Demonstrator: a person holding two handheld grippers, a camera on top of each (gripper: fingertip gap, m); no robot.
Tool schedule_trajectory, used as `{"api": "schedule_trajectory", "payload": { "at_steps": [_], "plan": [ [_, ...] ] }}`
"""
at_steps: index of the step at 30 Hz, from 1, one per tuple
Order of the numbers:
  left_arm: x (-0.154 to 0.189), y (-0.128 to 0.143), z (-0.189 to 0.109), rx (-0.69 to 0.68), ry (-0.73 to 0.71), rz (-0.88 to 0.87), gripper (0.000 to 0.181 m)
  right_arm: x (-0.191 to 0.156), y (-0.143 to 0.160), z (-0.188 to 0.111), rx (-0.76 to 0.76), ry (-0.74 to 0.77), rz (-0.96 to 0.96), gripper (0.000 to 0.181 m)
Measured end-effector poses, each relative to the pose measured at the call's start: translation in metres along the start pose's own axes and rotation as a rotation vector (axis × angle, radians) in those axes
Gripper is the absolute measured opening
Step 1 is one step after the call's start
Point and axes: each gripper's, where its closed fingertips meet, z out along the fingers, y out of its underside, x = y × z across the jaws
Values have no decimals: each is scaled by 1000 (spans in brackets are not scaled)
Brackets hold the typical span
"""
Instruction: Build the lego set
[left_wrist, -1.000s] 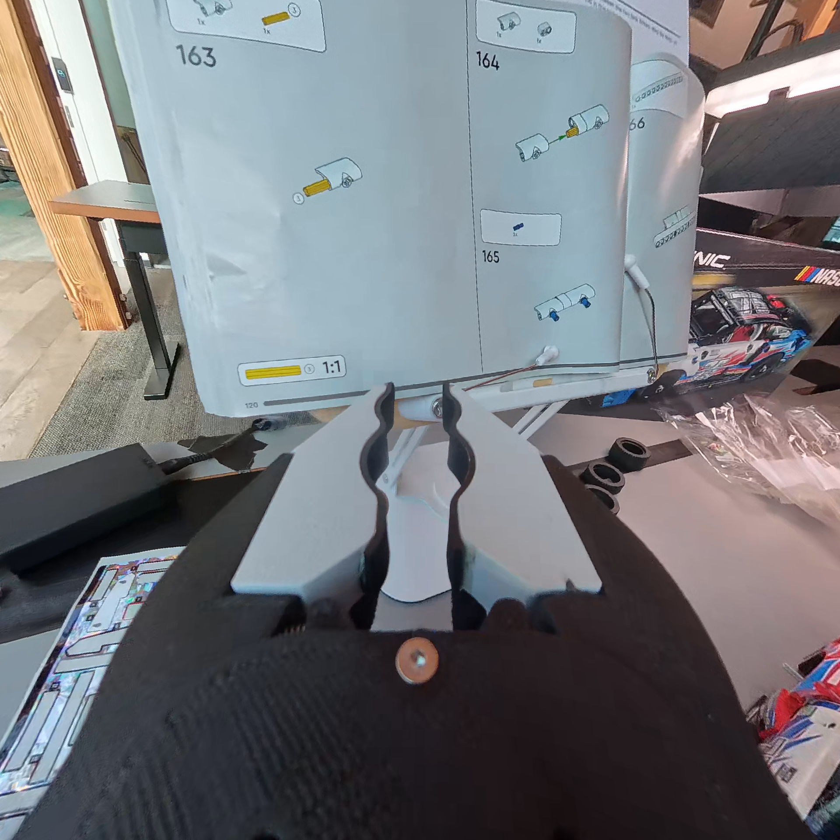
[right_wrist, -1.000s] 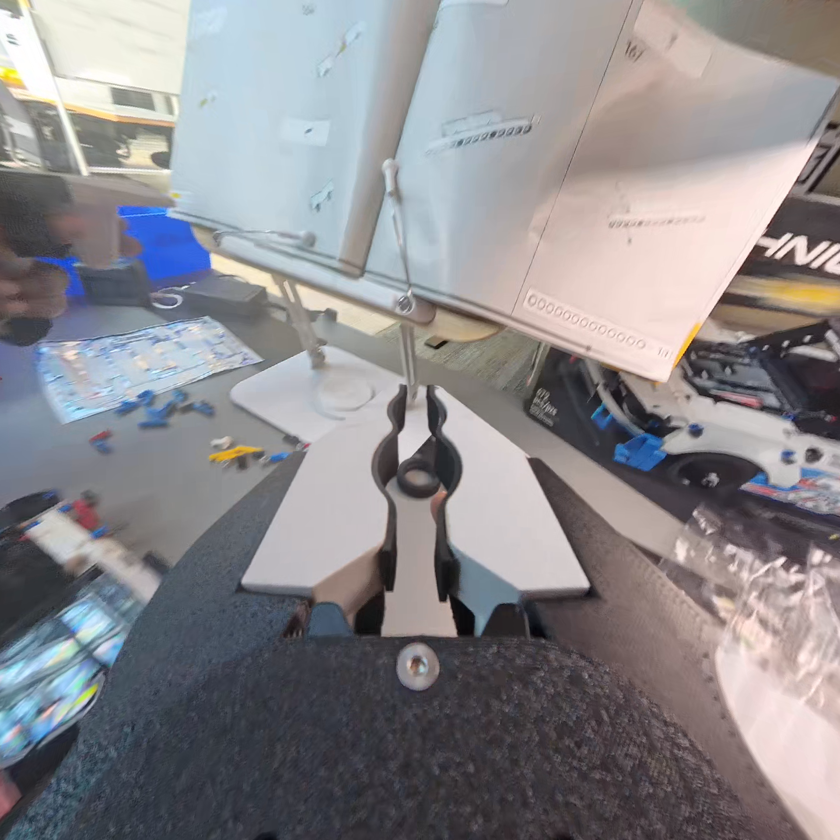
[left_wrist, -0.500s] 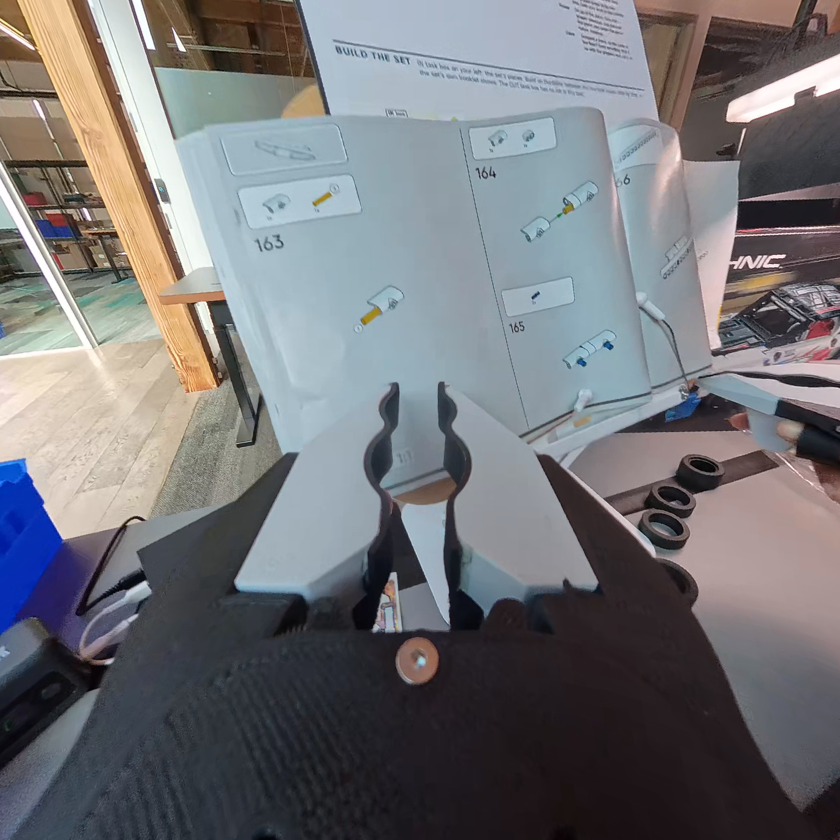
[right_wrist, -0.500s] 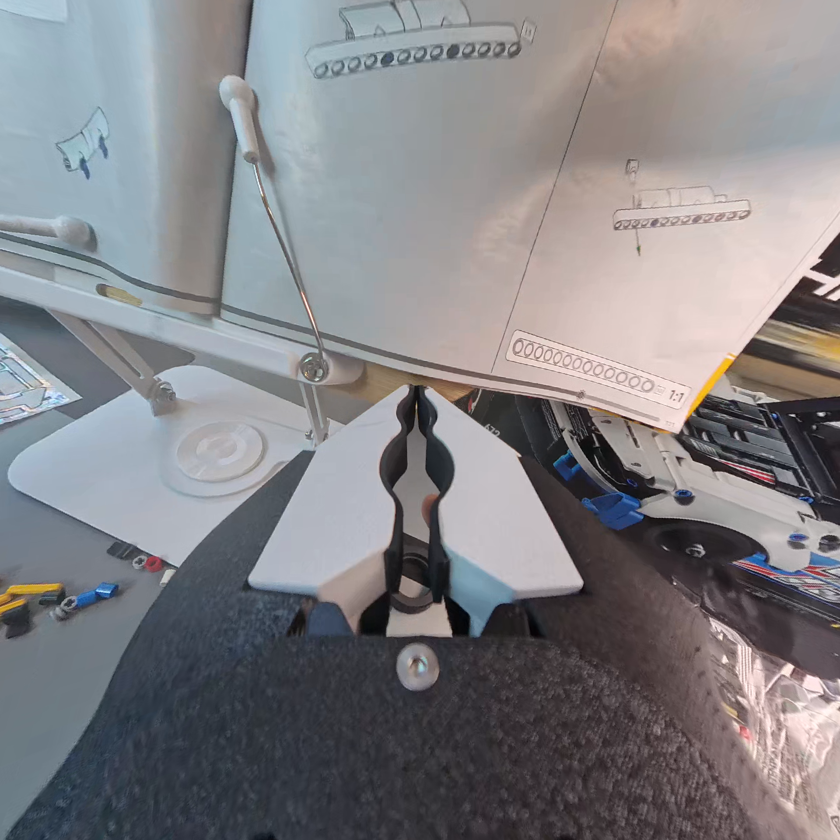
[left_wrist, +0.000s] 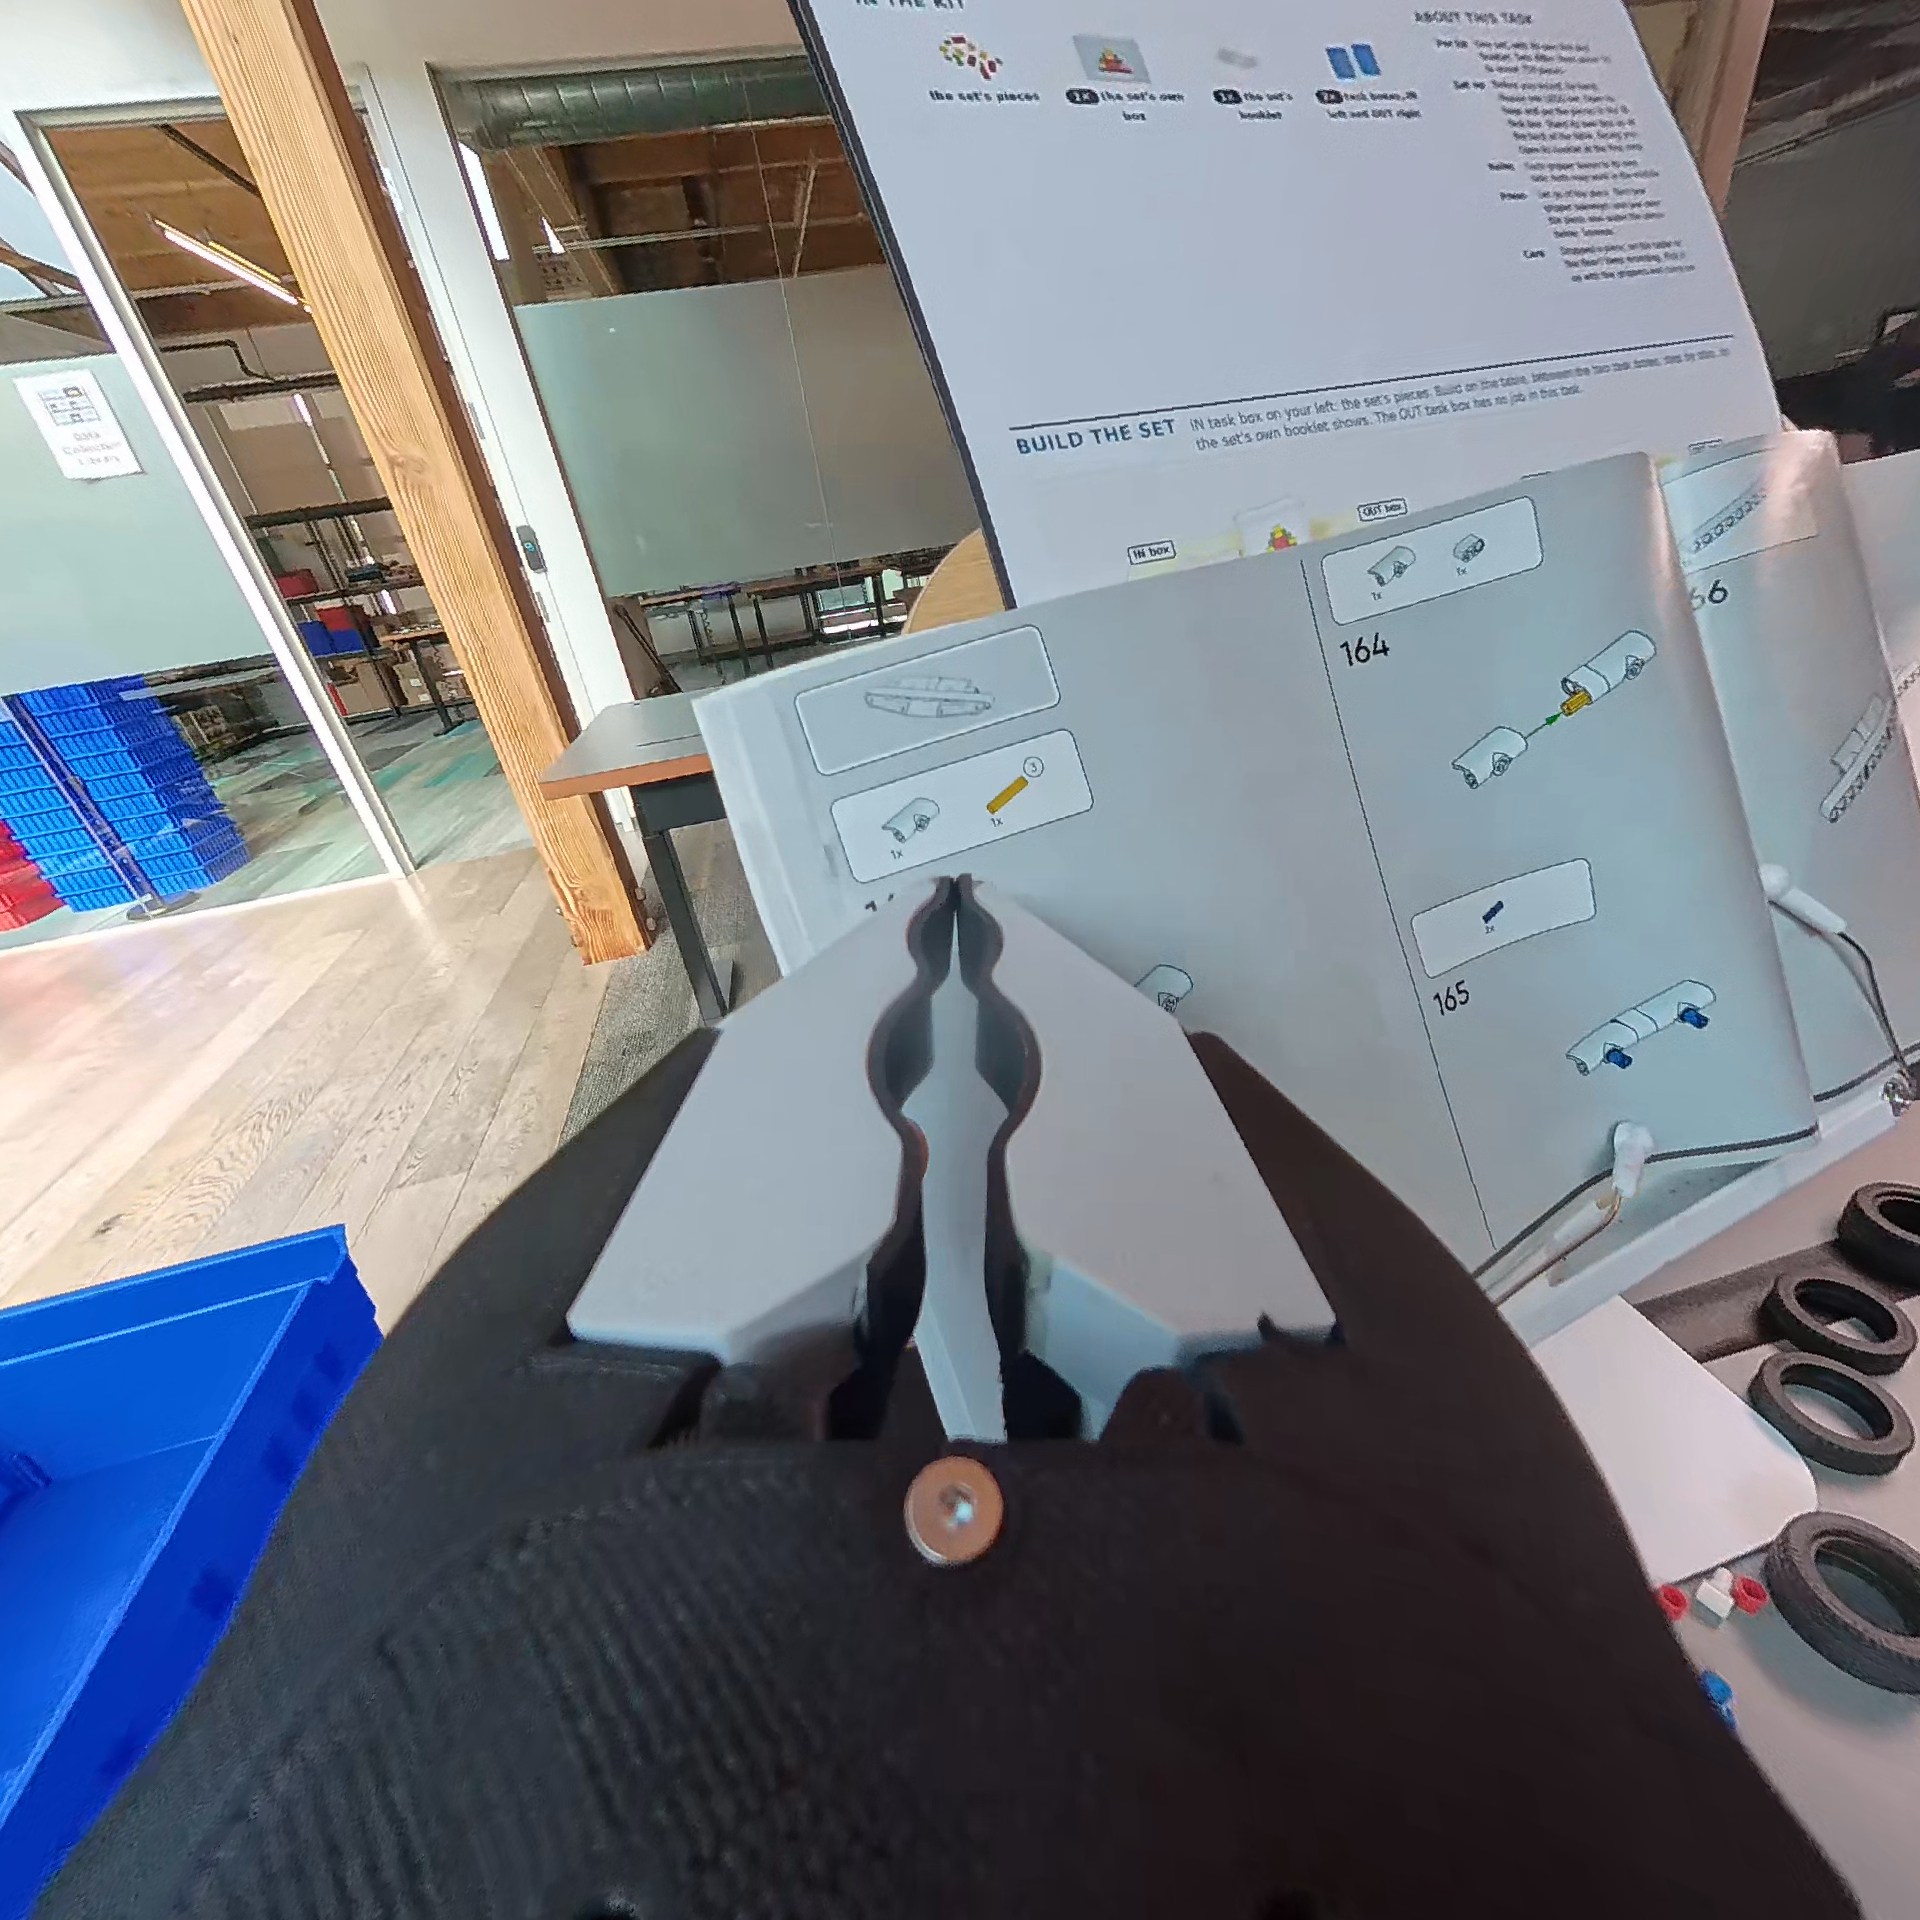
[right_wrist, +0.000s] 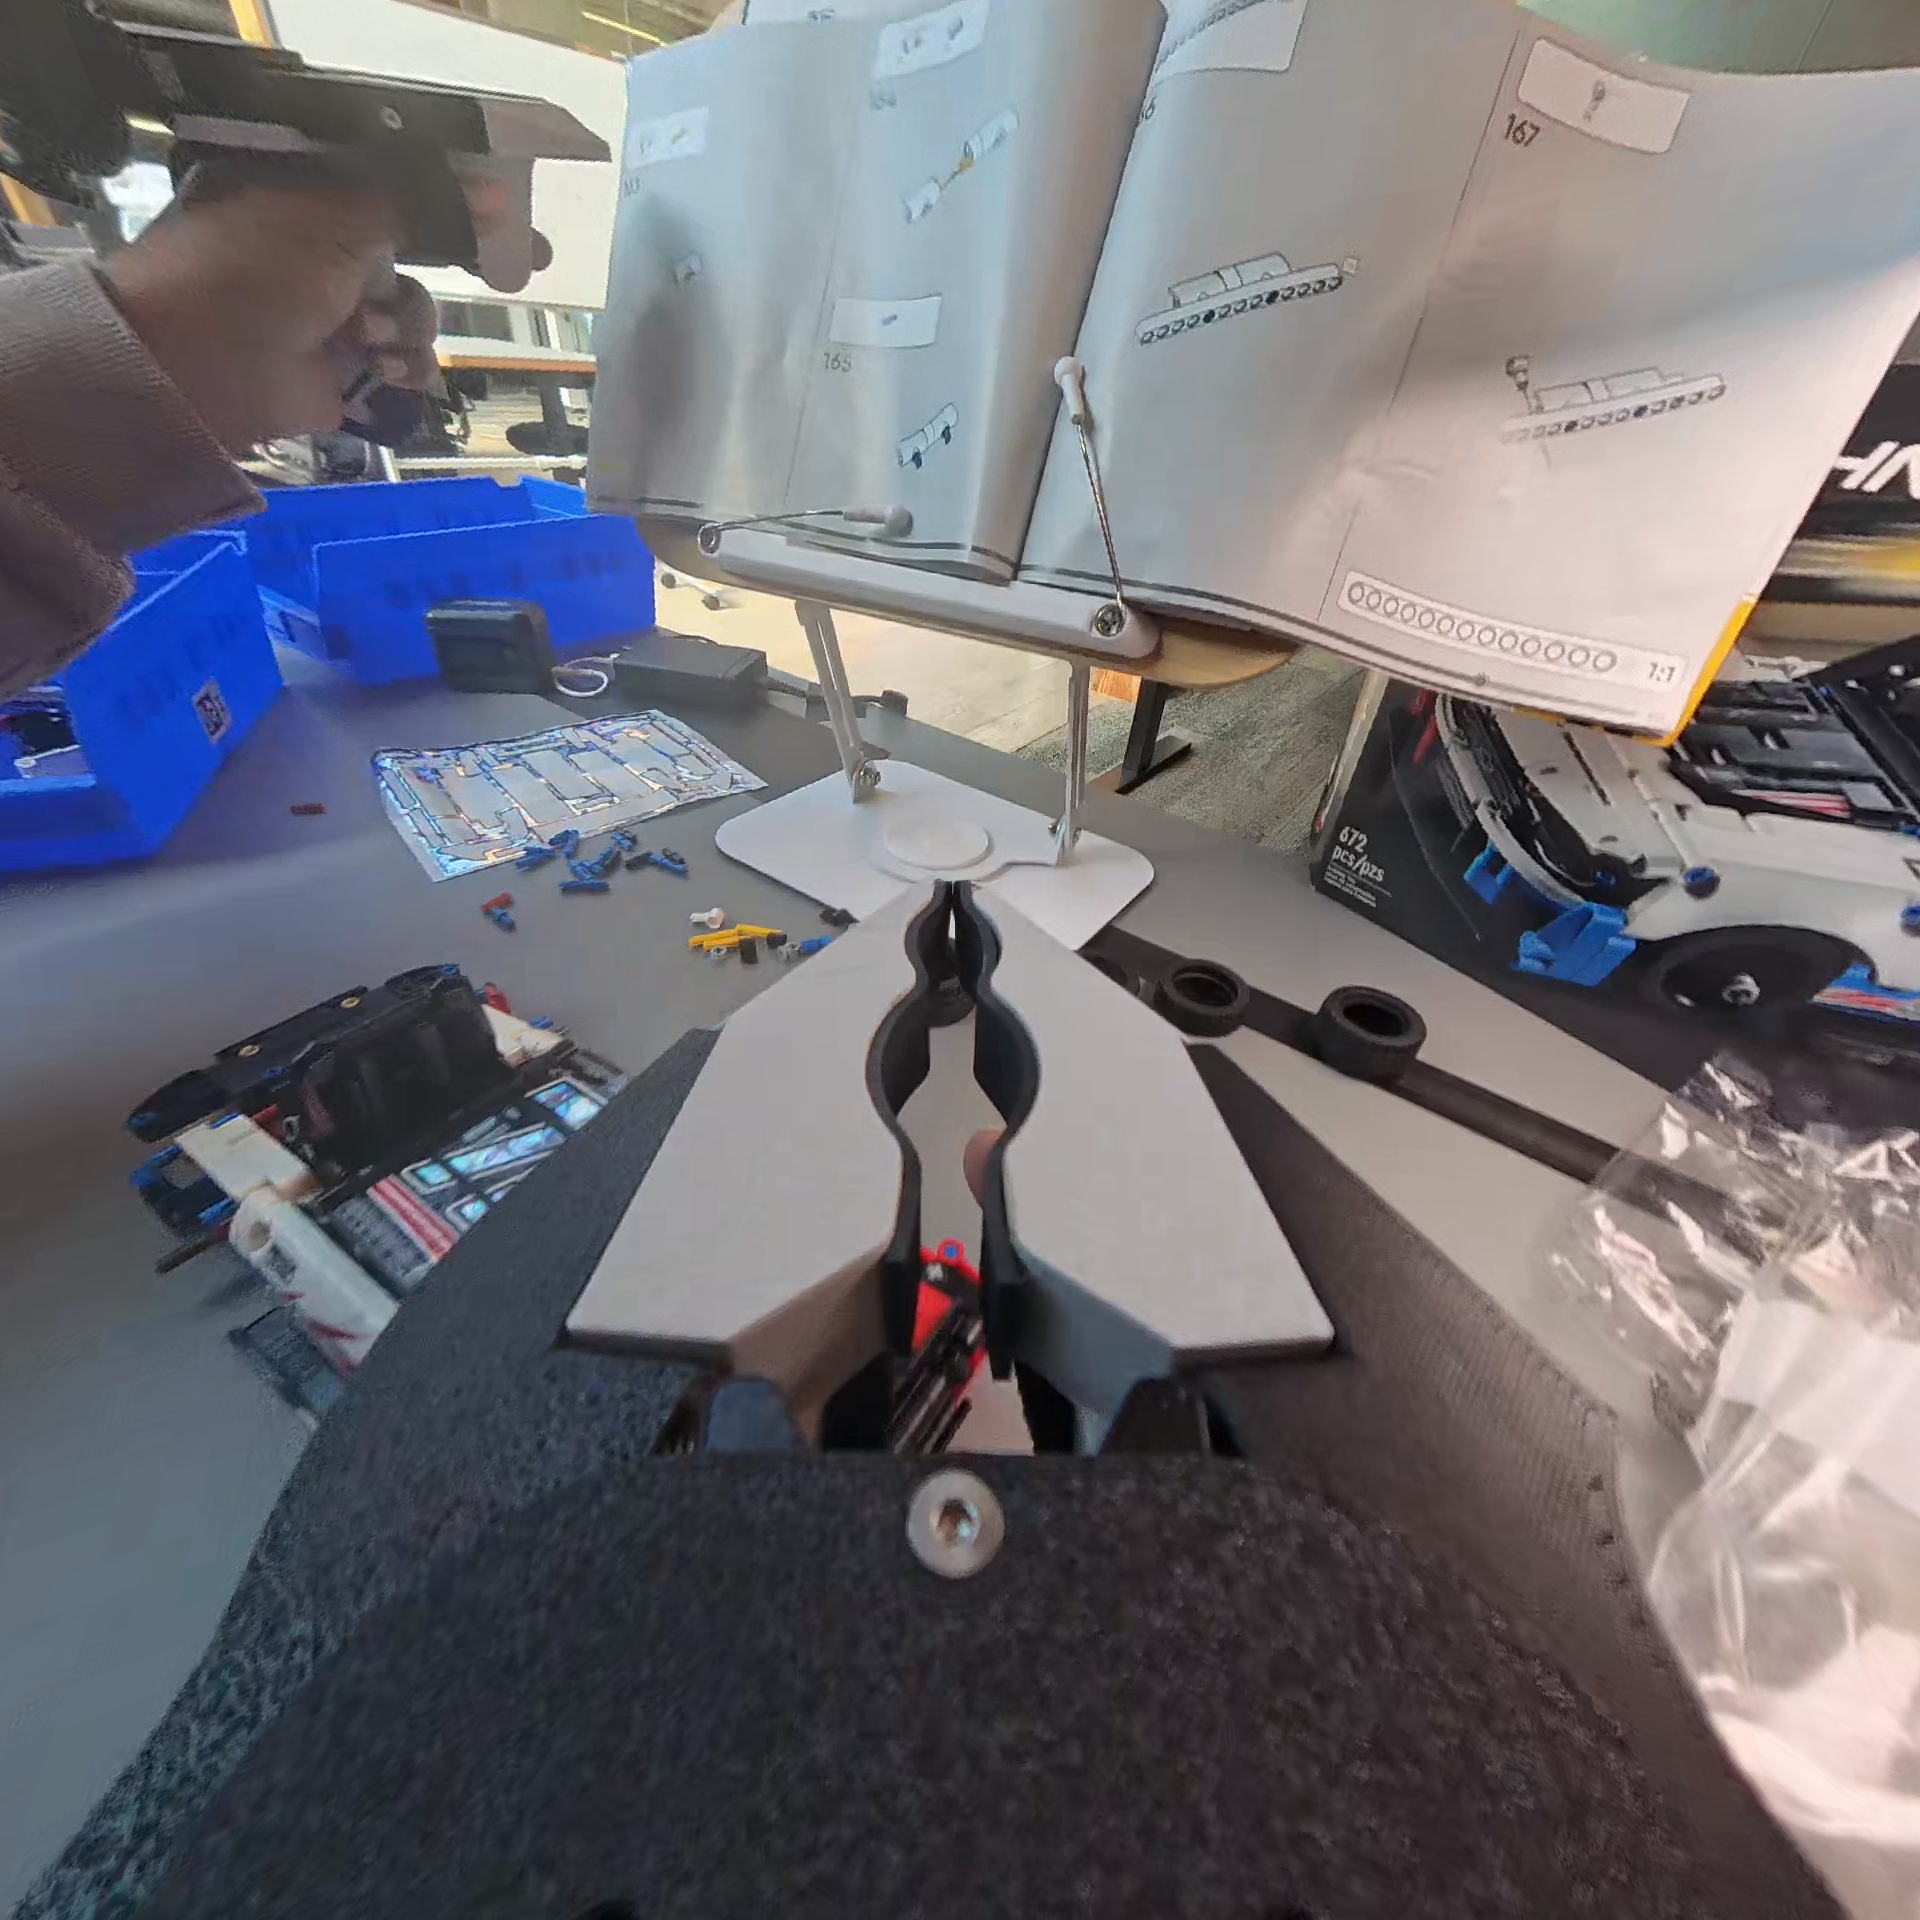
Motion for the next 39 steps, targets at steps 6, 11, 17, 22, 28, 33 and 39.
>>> {"api": "schedule_trajectory", "payload": {
  "at_steps": [6,11,17,22,28,33,39],
  "plan": [
    [-3,0,8,9,-4,2,0,1,27,-41,25,70,79,0],
    [-2,2,10,12,-3,4,0,2,38,-38,66,89,71,0],
    [11,2,10,25,28,13,0,1,47,-37,88,99,65,0],
    [20,2,8,29,63,2,0,4,51,-39,87,126,45,0],
    [47,-5,-35,72,174,-88,0,5,54,-38,84,127,53,0],
    [108,7,-103,71,382,-166,5,-4,51,-37,91,97,42,0],
    [101,18,-196,-16,456,-46,10,-27,45,-41,95,47,-52,0]
  ]
}}
